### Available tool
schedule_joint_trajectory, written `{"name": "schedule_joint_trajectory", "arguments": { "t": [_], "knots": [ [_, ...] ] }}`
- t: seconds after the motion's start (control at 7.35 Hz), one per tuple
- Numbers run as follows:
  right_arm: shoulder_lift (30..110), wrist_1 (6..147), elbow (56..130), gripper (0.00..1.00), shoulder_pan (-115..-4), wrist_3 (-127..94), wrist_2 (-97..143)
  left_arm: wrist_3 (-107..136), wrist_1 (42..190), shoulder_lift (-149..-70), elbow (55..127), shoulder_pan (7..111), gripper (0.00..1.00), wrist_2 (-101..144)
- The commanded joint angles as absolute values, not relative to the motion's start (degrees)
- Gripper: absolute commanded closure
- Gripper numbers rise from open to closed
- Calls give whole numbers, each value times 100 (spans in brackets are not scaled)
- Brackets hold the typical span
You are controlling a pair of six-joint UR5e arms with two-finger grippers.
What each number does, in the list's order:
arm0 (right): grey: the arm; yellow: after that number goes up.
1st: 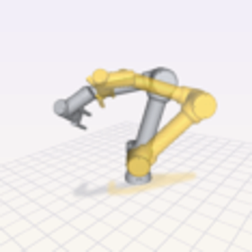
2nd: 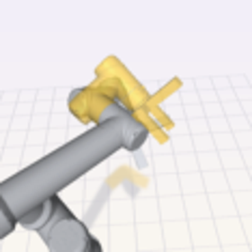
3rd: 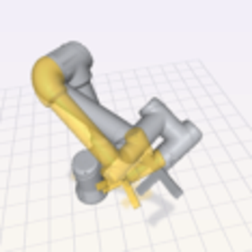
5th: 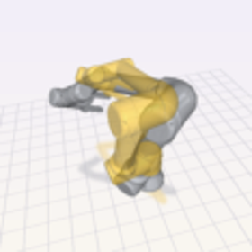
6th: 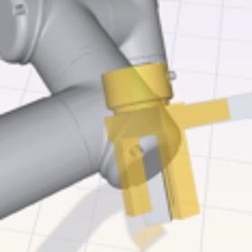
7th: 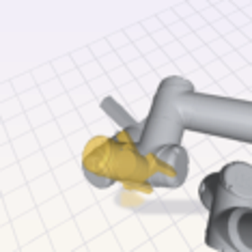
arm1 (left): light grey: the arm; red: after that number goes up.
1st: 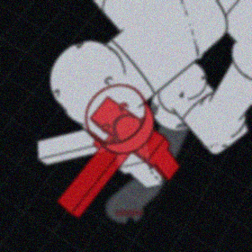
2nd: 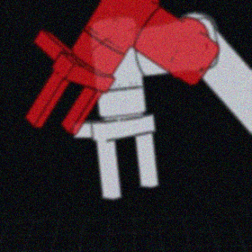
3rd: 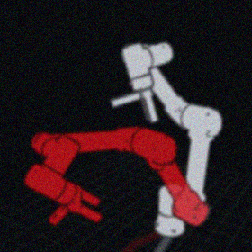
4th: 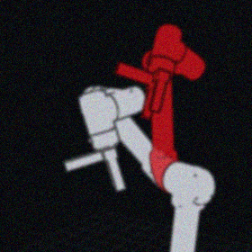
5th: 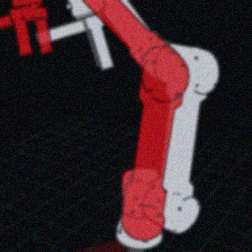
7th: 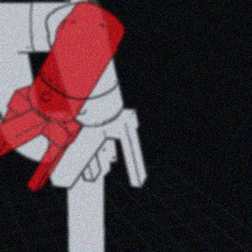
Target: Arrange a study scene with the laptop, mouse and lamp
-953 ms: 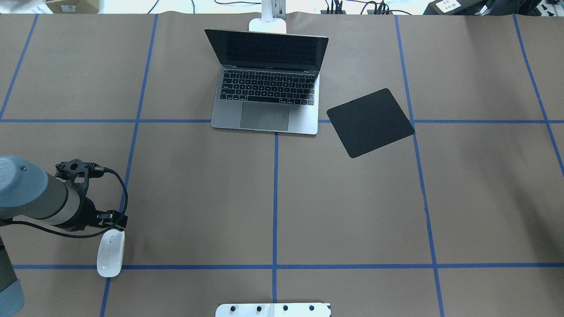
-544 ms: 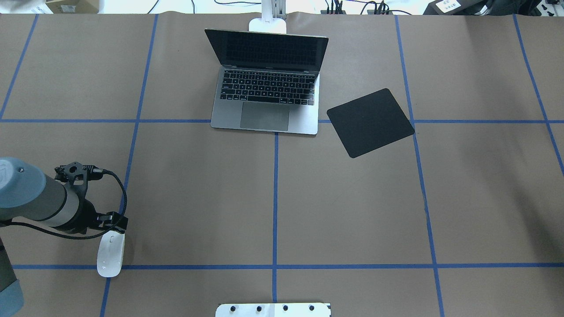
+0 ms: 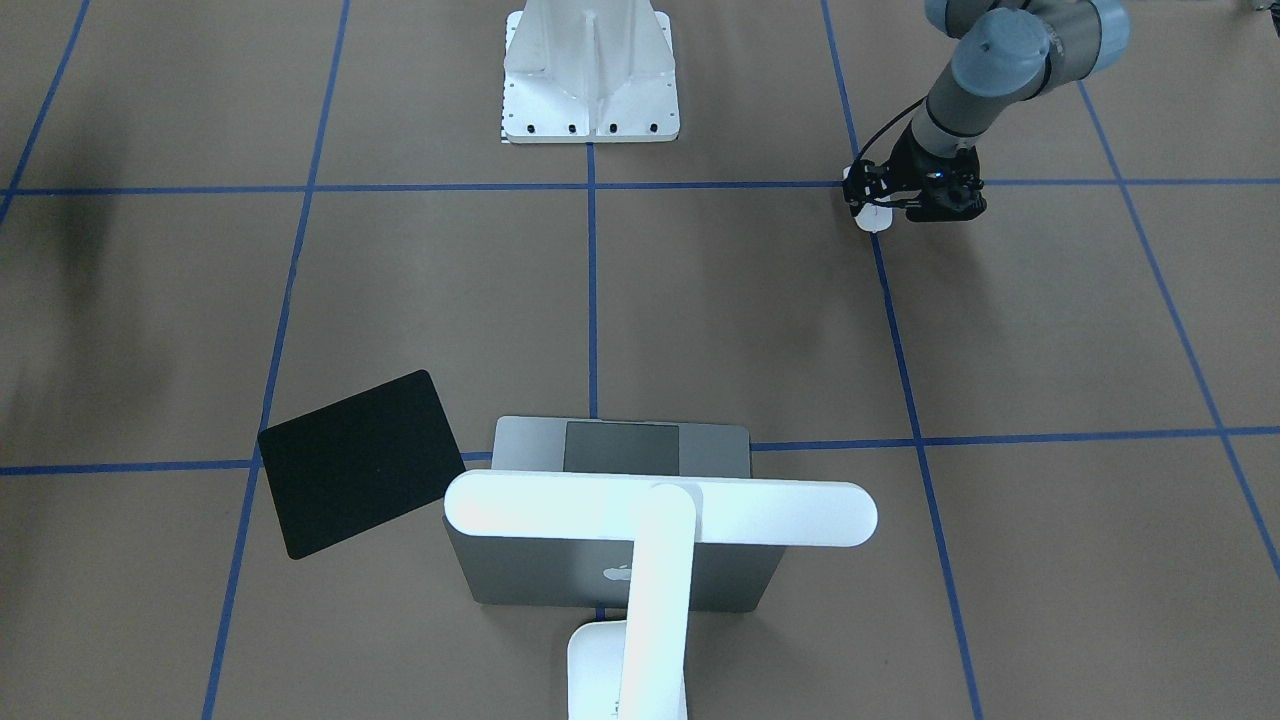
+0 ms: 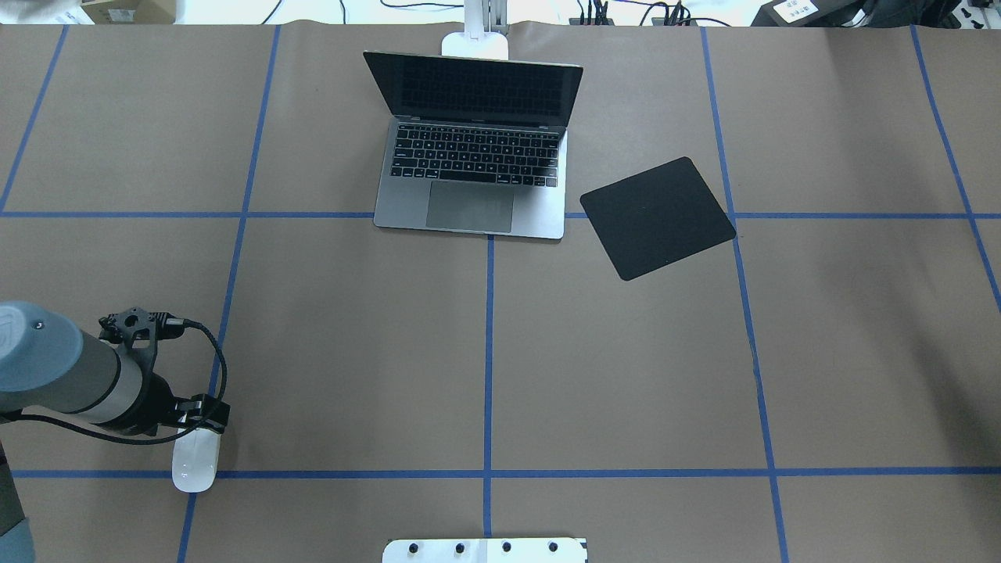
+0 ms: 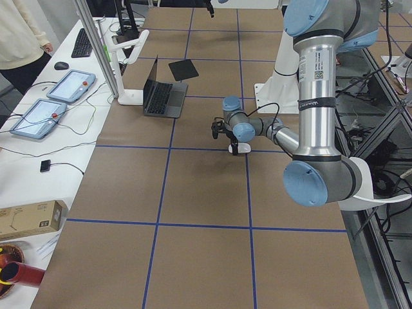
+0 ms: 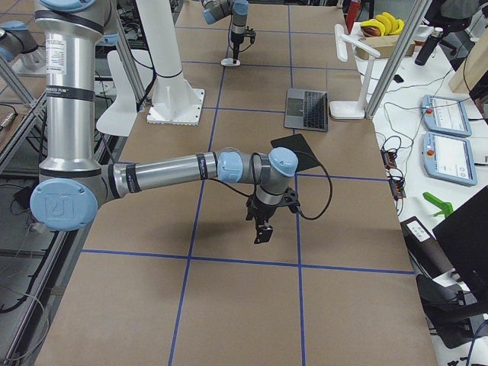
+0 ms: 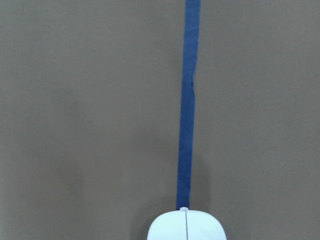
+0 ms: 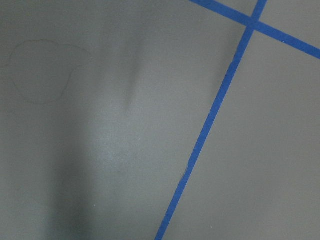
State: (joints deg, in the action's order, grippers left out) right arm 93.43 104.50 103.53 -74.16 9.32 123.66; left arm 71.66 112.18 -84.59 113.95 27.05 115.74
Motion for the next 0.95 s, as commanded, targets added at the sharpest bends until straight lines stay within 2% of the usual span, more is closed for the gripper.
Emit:
{"name": "schedule_joint_trajectory", "arguments": {
  "t": [0.0,0.41,0.82],
  "knots": [
    [9343,10450,10354,0,-7427,932,12366,7382,11320,-8429,11382,2462,0,11505],
    [9343,10450,10354,0,-7436,932,12366,7383,11565,-8219,11382,2399,2,11426],
    [9343,10450,10354,0,-7462,932,12366,7400,11602,-8209,11391,2399,21,11391]
  ]
}}
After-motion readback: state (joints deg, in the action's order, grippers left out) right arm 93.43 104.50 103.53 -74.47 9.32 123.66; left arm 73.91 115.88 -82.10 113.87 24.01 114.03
